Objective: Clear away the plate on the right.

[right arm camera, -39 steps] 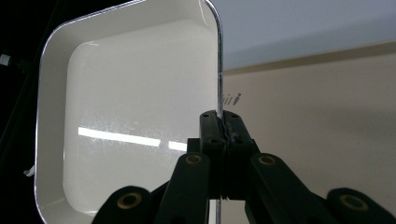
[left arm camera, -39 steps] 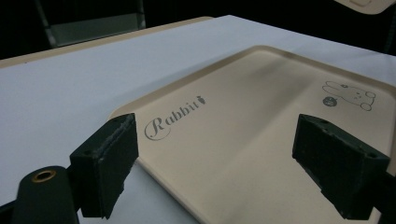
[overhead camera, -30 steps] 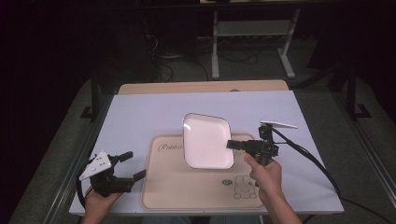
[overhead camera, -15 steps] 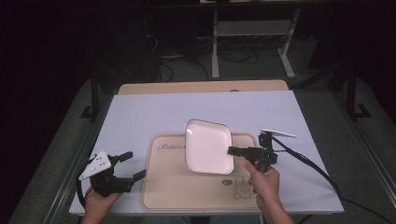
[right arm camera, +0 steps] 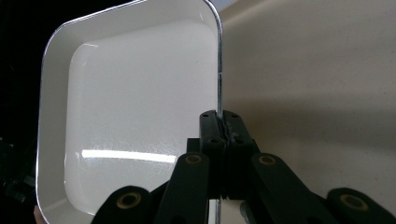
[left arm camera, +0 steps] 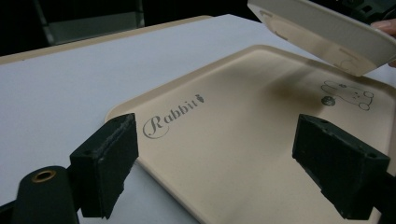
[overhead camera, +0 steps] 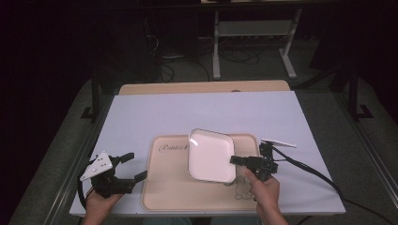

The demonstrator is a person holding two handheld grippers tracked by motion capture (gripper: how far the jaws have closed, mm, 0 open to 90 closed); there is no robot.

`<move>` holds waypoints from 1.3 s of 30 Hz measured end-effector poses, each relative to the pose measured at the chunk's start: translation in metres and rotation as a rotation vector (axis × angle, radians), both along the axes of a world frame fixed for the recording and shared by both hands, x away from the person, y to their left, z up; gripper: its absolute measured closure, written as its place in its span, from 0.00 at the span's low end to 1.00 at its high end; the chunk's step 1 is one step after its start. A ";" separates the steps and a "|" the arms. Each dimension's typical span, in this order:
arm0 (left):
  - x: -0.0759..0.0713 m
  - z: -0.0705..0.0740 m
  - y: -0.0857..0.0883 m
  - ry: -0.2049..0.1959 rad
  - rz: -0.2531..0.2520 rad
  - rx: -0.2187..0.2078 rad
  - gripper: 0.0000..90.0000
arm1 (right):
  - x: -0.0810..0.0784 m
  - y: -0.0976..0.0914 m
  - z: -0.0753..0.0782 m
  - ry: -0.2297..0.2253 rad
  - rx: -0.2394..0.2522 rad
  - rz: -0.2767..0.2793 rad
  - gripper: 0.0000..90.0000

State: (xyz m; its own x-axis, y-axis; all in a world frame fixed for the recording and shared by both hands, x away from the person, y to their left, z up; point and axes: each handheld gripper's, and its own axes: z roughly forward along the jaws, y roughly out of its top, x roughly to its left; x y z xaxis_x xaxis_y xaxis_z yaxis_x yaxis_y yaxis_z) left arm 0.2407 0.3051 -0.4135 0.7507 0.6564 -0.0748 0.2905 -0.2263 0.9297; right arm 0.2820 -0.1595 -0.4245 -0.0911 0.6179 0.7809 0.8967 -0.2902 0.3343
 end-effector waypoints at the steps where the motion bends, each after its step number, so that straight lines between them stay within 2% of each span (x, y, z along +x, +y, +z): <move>1: 0.000 0.000 0.000 0.000 0.000 0.000 0.16 | 0.000 0.000 -0.001 0.000 -0.002 -0.003 0.98; 7: 0.000 0.000 0.000 0.002 0.000 -0.001 0.16 | -0.001 0.002 -0.006 0.013 -0.026 -0.007 0.98; 12: 0.000 0.000 -0.001 0.002 -0.005 0.001 0.16 | 0.000 0.001 -0.011 0.022 -0.073 -0.013 0.98; 23: 0.000 0.000 -0.003 0.003 -0.008 0.002 0.16 | 0.002 -0.001 -0.020 0.046 -0.080 -0.035 0.95; 28: 0.000 0.000 -0.003 0.005 -0.008 0.002 0.16 | 0.002 0.000 -0.023 0.054 -0.101 -0.037 0.92; 39: -0.001 0.000 -0.002 0.003 -0.007 -0.001 0.16 | 0.004 0.003 -0.029 0.074 -0.087 -0.057 0.91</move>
